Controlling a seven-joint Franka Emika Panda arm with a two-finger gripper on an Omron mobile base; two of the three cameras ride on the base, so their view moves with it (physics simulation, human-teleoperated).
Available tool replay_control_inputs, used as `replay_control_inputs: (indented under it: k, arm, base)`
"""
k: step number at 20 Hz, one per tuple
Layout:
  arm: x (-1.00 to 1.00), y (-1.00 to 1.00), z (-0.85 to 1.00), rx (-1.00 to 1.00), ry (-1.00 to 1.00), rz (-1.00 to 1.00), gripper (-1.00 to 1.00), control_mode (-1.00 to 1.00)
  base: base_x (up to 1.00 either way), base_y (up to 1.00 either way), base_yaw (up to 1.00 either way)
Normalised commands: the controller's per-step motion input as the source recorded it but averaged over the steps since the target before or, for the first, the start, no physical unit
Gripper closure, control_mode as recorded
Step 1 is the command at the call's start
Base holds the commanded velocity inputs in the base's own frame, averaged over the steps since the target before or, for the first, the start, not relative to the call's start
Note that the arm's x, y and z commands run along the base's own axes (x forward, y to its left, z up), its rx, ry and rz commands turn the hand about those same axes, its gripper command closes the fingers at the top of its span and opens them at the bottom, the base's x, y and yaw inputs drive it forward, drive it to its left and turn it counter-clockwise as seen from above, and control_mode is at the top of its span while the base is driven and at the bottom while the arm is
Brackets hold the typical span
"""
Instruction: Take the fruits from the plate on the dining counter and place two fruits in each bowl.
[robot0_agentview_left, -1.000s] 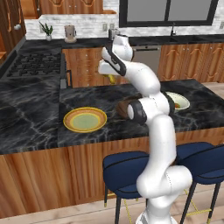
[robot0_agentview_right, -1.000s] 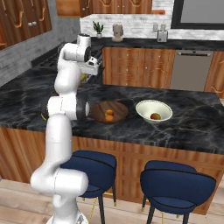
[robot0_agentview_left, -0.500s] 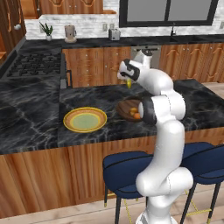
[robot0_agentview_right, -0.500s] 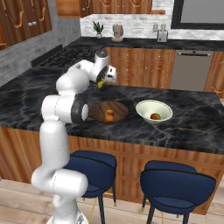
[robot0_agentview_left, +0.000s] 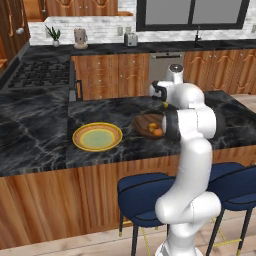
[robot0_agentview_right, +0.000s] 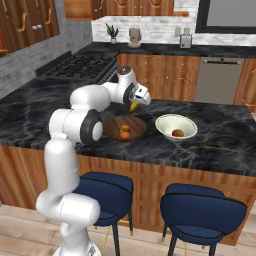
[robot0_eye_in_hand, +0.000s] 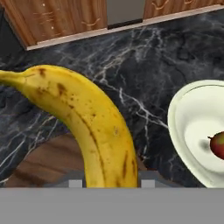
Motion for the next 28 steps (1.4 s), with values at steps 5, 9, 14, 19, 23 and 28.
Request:
replay_control_inputs:
  k: [5, 9, 14, 19, 23, 28]
  arm:
    - [-0.10, -1.00, 0.40, 0.00, 0.43, -0.19, 1.00, -1.00]
    - [-0.34, -0.96, -0.46, 0.00, 0.21, -0.12, 1.00, -1.00]
    - [-0.08, -0.63, -0.66, 0.02, -0.02, 0.00, 1.00, -1.00]
    - [-0.01, -0.42, -0.29, 0.05, 0.07, 0.00, 1.00, -1.00]
    - [0.00, -0.40, -0.58, 0.04, 0.02, 0.00, 1.00, -1.00]
    - [0.00, -0.32, -0.43, 0.03, 0.05, 0.00, 1.00, -1.00]
  base:
    - [0.00, 0.00, 0.00]
    - [0.00, 0.00, 0.00]
    - [0.00, 0.00, 0.00]
    - [0.00, 0.00, 0.00]
    - [0.00, 0.00, 0.00]
    - [0.00, 0.00, 0.00]
